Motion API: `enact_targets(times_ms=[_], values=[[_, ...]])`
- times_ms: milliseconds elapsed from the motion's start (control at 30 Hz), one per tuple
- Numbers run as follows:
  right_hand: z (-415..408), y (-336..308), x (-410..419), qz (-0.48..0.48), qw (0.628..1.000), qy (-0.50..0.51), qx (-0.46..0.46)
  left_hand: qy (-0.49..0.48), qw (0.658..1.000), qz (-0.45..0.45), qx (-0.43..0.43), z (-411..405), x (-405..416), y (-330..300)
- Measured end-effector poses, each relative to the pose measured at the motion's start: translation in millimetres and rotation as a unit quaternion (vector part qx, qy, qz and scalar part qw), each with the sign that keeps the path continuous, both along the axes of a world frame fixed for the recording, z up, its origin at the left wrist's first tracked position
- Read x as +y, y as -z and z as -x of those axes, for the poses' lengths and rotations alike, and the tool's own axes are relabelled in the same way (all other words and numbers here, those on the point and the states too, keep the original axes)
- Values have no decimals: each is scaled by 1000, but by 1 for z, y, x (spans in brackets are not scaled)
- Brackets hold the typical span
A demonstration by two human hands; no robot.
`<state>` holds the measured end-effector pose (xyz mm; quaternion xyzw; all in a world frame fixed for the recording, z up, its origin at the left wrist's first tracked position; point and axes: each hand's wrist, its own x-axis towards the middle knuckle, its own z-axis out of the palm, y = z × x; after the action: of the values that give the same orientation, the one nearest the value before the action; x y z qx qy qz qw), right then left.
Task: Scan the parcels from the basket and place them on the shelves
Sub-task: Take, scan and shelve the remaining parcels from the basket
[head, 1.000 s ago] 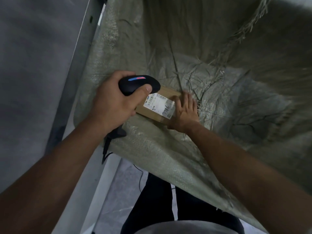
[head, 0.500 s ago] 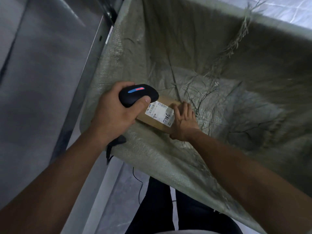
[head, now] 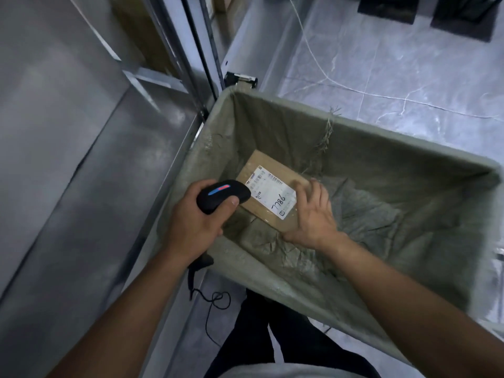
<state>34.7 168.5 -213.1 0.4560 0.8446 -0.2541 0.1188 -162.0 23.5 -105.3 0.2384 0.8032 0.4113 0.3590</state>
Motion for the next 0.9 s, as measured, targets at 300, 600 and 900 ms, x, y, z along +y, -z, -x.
enact_targets(times_ms=[300,600,900], values=[[-5,-91,-12,-48,997,10,52,7,998,-59,25,-12,-19,-32],[-1,-143,-25,-102,990,27,94,12,992,-116,51,-13,-23,-62],[1,-164,-47,-137,985,1,103,37,981,-127,143,-22,-30,-91]])
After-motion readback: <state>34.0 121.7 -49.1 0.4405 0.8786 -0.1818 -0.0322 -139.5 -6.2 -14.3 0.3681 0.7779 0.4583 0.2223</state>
